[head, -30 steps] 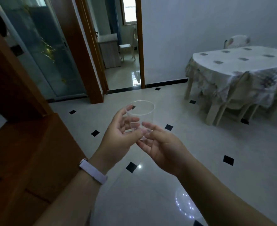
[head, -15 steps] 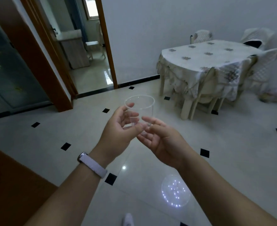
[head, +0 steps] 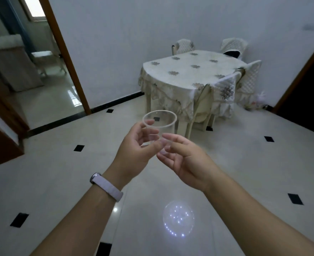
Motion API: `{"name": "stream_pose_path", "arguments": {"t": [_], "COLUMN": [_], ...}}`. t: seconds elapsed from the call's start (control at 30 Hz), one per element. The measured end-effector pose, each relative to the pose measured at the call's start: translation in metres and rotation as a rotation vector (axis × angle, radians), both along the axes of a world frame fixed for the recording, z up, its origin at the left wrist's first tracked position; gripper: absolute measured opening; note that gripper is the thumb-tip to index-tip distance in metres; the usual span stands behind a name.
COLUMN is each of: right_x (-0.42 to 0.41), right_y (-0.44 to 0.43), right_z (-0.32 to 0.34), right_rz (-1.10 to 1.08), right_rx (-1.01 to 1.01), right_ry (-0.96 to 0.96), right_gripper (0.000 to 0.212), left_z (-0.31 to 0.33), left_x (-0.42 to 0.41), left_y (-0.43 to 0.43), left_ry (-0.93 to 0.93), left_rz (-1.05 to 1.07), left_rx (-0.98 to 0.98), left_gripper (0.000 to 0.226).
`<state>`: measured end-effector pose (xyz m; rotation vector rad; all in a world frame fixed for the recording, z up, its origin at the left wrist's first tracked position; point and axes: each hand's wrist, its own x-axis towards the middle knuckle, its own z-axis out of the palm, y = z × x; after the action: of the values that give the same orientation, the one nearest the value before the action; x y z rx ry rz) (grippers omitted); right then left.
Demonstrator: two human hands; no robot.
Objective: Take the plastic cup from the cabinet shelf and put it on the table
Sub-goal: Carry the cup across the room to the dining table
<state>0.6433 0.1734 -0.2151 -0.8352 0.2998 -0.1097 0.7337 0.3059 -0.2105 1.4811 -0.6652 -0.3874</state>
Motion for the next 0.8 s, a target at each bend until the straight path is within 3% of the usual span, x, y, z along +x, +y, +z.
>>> {"name": "stream_pose_path", "arguments": {"t": [0.4,0.8], "right_x": [0.077,0.14], "right_y": [-0.07,-0.239], "right_z": [-0.002,-0.015], "right_rz": [-0.119,-0.13], "right_rx": [0.024,0.079], "right_ry": [0.008,-0.006], "right_gripper": [0.04,0.04], "left_z": [-0.004,-0.006], "left_x": [0.091,0.153], "left_y": [-0.084,-0.256], "left_ry": [0.054,0.005], "left_rz": [-0.111,-0.11], "left_rx": [-0.038,0.059], "left_gripper": [0.044,0.046]}}
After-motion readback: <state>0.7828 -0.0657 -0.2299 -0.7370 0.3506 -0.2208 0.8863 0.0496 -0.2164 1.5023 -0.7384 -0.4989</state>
